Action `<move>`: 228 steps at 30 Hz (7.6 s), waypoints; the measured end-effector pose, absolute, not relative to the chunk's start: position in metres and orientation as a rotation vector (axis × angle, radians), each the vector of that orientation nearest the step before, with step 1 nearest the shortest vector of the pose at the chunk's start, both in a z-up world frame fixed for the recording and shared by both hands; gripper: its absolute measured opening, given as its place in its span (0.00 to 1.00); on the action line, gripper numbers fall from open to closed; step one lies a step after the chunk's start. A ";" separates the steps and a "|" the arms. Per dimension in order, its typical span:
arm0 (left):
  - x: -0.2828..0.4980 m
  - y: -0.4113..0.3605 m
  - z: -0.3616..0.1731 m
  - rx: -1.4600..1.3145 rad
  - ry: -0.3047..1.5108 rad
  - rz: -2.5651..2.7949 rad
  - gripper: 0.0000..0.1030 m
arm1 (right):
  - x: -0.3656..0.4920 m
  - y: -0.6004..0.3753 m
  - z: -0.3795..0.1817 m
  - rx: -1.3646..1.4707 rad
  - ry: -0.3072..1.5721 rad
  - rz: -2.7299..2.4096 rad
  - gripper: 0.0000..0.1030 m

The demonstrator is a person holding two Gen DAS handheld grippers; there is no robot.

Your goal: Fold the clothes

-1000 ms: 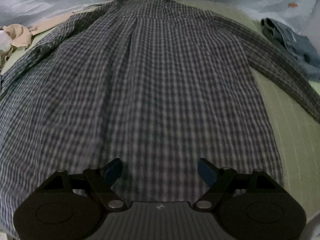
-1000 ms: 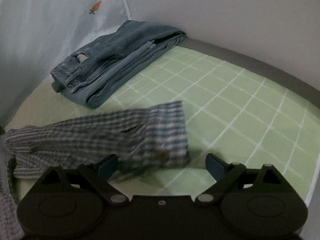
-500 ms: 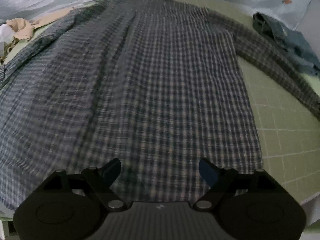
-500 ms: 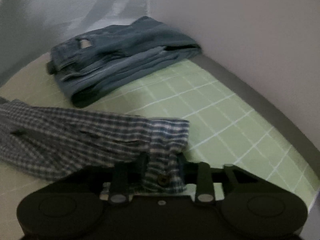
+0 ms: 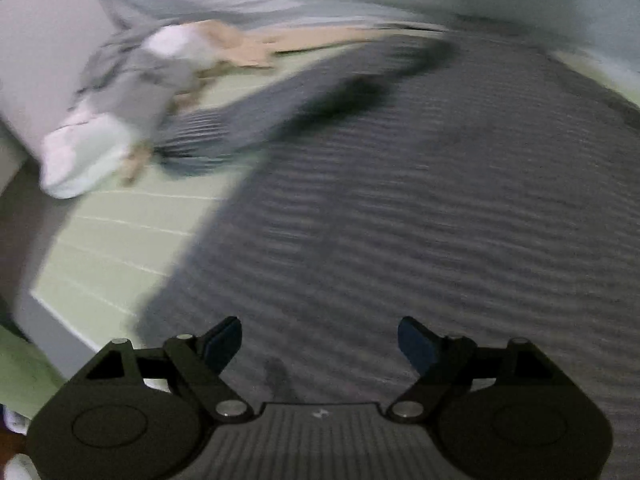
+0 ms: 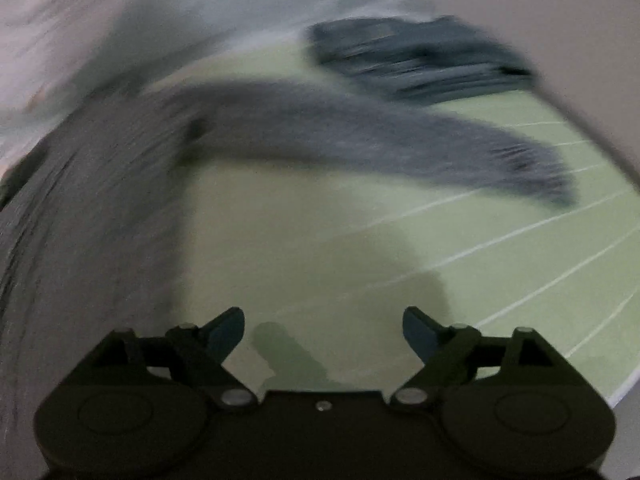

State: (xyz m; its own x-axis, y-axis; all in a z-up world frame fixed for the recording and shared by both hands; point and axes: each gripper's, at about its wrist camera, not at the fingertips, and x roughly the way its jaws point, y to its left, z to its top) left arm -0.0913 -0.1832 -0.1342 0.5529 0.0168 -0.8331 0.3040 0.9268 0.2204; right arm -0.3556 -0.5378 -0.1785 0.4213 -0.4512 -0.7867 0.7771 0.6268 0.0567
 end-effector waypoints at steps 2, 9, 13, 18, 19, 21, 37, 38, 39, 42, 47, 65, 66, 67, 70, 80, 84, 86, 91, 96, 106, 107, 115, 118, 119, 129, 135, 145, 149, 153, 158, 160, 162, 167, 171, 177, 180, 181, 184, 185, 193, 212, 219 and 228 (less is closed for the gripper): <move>-0.068 -0.150 -0.132 0.346 0.962 -0.133 0.83 | -0.338 -0.503 -0.179 0.399 0.833 -0.816 0.88; -0.021 -0.095 -0.153 0.319 1.004 -0.183 0.83 | -0.331 -0.476 -0.176 0.512 0.777 -1.020 0.88; -0.015 -0.088 -0.160 0.254 1.042 -0.227 0.83 | -0.341 -0.475 -0.172 0.593 0.751 -1.058 0.87; -0.021 -0.089 -0.165 0.250 1.042 -0.247 0.83 | -0.336 -0.466 -0.172 0.564 0.759 -0.978 0.83; -0.022 -0.088 -0.165 0.235 1.044 -0.238 0.83 | -0.335 -0.464 -0.172 0.556 0.762 -0.959 0.82; -0.025 -0.085 -0.165 0.193 1.051 -0.212 0.82 | -0.333 -0.461 -0.172 0.538 0.767 -0.923 0.79; -0.095 -0.120 -0.156 0.102 1.091 -0.093 0.08 | -0.333 -0.497 -0.166 0.271 0.905 -0.791 0.00; -0.101 -0.123 -0.156 0.116 1.092 -0.099 0.09 | -0.334 -0.501 -0.165 0.286 0.907 -0.787 0.01; -0.104 -0.124 -0.155 0.122 1.094 -0.107 0.10 | -0.334 -0.505 -0.164 0.293 0.913 -0.788 0.01; -0.106 -0.119 -0.150 0.096 1.100 -0.128 0.14 | -0.327 -0.500 -0.160 0.294 0.912 -0.833 0.04; -0.085 -0.094 -0.130 0.030 1.036 -0.131 0.37 | -0.312 -0.487 -0.155 0.302 0.898 -0.902 0.61; 0.104 -0.065 -0.134 0.164 0.877 -0.205 0.90 | -0.214 -0.391 -0.181 0.407 0.755 -0.913 1.00; 0.112 -0.067 -0.136 0.178 0.867 -0.209 0.90 | -0.213 -0.390 -0.182 0.405 0.746 -0.920 1.00; 0.120 -0.070 -0.138 0.193 0.857 -0.212 0.90 | -0.213 -0.390 -0.183 0.403 0.738 -0.927 1.00; 0.140 -0.079 -0.148 0.248 0.838 -0.262 0.90 | -0.213 -0.387 -0.183 0.399 0.711 -0.952 1.00; 0.166 -0.101 -0.179 0.355 0.809 -0.295 0.91 | -0.212 -0.384 -0.192 0.358 0.617 -1.006 1.00; 0.165 -0.082 -0.177 0.252 0.802 -0.277 0.49 | -0.212 -0.384 -0.192 0.357 0.614 -1.003 1.00; 0.162 -0.073 -0.174 0.217 0.799 -0.237 0.20 | -0.212 -0.384 -0.192 0.356 0.613 -1.002 1.00; 0.140 -0.044 -0.165 0.073 0.801 -0.189 0.16 | -0.212 -0.384 -0.193 0.357 0.611 -1.003 1.00; 0.106 -0.018 -0.158 -0.117 0.829 -0.138 0.16 | -0.212 -0.384 -0.193 0.356 0.611 -1.003 1.00; 0.050 0.029 -0.154 -0.192 0.887 -0.030 0.38 | -0.212 -0.385 -0.193 0.355 0.611 -1.007 1.00; 0.048 0.037 -0.153 -0.214 0.889 -0.014 0.40 | -0.212 -0.385 -0.193 0.355 0.611 -1.007 1.00; 0.041 0.064 -0.143 -0.363 0.840 -0.003 0.73 | -0.212 -0.385 -0.193 0.354 0.611 -1.008 1.00; 0.050 0.058 -0.146 -0.323 0.853 0.031 0.75 | -0.212 -0.386 -0.193 0.354 0.611 -1.007 1.00; 0.054 0.055 -0.148 -0.288 0.868 0.055 0.75 | -0.212 -0.386 -0.193 0.354 0.611 -1.007 1.00; 0.057 0.047 -0.167 -0.137 0.899 0.091 0.68 | -0.212 -0.384 -0.193 0.356 0.608 -1.009 1.00; 0.072 0.044 -0.162 -0.064 0.868 0.075 0.15 | -0.212 -0.385 -0.193 0.353 0.610 -1.006 1.00; 0.107 0.052 -0.156 -0.067 0.845 0.121 0.09 | -0.170 -0.383 -0.156 0.309 0.642 -0.787 1.00; 0.119 0.051 -0.159 -0.077 0.854 0.152 0.09 | -0.110 -0.399 -0.142 0.304 0.630 -0.630 1.00; 0.132 0.049 -0.163 -0.068 0.856 0.178 0.09 | -0.035 -0.421 -0.145 0.296 0.657 -0.498 1.00; 0.153 0.052 -0.166 -0.076 0.859 0.238 0.09 | 0.059 -0.443 -0.158 0.202 0.708 -0.359 1.00; 0.163 0.054 -0.167 -0.075 0.859 0.268 0.08 | 0.092 -0.449 -0.166 0.167 0.744 -0.327 1.00; 0.173 0.056 -0.169 -0.074 0.860 0.296 0.08 | 0.125 -0.454 -0.173 0.132 0.780 -0.296 1.00; 0.189 0.054 -0.170 -0.039 0.882 0.337 0.06 | 0.178 -0.475 -0.182 0.126 0.786 -0.263 1.00; 0.188 0.052 -0.170 -0.042 0.880 0.344 0.04 | 0.214 -0.492 -0.183 0.122 0.783 -0.274 1.00; 0.189 0.062 -0.163 -0.121 0.898 0.322 0.41 | 0.230 -0.508 -0.177 0.155 0.783 -0.266 1.00; 0.182 0.071 -0.152 -0.226 0.873 0.291 0.66 | 0.202 -0.506 -0.163 0.205 0.733 -0.317 1.00; 0.179 0.072 -0.150 -0.246 0.870 0.284 0.69 | 0.185 -0.502 -0.160 0.215 0.728 -0.324 1.00; 0.171 0.069 -0.149 -0.260 0.893 0.254 0.70 | 0.135 -0.490 -0.149 0.247 0.713 -0.345 1.00; 0.168 0.067 -0.150 -0.252 0.904 0.242 0.69 | 0.118 -0.486 -0.145 0.257 0.708 -0.352 1.00; 0.135 0.031 -0.157 -0.172 0.936 0.108 0.38 | -0.027 -0.458 -0.138 0.379 0.741 -0.518 1.00; 0.064 -0.226 -0.069 0.008 0.758 -0.768 0.58 | -0.151 -0.440 -0.134 0.499 0.669 -0.648 1.00; 0.053 -0.207 -0.103 0.150 0.914 -0.521 0.75 | -0.125 -0.421 -0.135 0.492 0.700 -0.516 0.95; 0.034 -0.179 -0.149 0.140 1.116 -0.395 0.75 | -0.043 -0.371 -0.145 0.427 0.796 -0.223 0.55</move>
State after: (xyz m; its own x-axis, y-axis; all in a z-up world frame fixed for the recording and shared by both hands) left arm 0.0337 -0.1787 -0.1486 0.3783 -0.2384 -0.8944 0.3767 0.9223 -0.0865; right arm -0.0430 -0.3714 -0.1452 0.6823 -0.0341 -0.7303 0.3505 0.8919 0.2858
